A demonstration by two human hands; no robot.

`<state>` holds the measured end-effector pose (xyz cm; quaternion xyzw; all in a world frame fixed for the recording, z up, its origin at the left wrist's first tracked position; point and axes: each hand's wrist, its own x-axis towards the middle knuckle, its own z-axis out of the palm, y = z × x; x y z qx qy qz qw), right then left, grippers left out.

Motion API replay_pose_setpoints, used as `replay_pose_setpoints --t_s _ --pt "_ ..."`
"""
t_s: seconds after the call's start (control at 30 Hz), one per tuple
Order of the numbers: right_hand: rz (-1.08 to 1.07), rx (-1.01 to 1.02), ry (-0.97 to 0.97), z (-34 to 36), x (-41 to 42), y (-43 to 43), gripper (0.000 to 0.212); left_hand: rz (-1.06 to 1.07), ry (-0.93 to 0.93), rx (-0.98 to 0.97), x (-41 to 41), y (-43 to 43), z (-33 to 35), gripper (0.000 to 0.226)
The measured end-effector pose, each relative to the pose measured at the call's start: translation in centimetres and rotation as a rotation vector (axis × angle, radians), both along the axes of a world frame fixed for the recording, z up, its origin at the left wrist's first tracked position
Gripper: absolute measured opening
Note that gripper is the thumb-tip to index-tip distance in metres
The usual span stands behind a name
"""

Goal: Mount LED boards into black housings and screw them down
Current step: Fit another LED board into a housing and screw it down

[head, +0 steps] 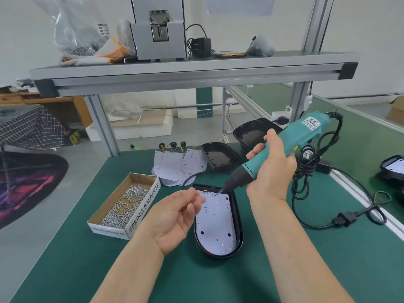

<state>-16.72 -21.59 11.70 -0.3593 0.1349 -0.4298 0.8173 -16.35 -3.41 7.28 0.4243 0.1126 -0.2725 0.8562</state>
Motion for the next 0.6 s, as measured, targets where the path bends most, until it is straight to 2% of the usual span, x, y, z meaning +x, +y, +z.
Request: replay_pose_setpoints --t_s 0.37,0.6 --pt "0.017 -0.028 -0.055 1.6 -1.1 1.6 0.02 -0.12 0.106 -0.122 -1.6 -1.0 -0.2 0.039" --pt "0.009 -0.015 -0.055 1.4 -1.3 1.9 0.02 -0.029 0.247 -0.245 -2.4 -1.5 -0.2 0.029"
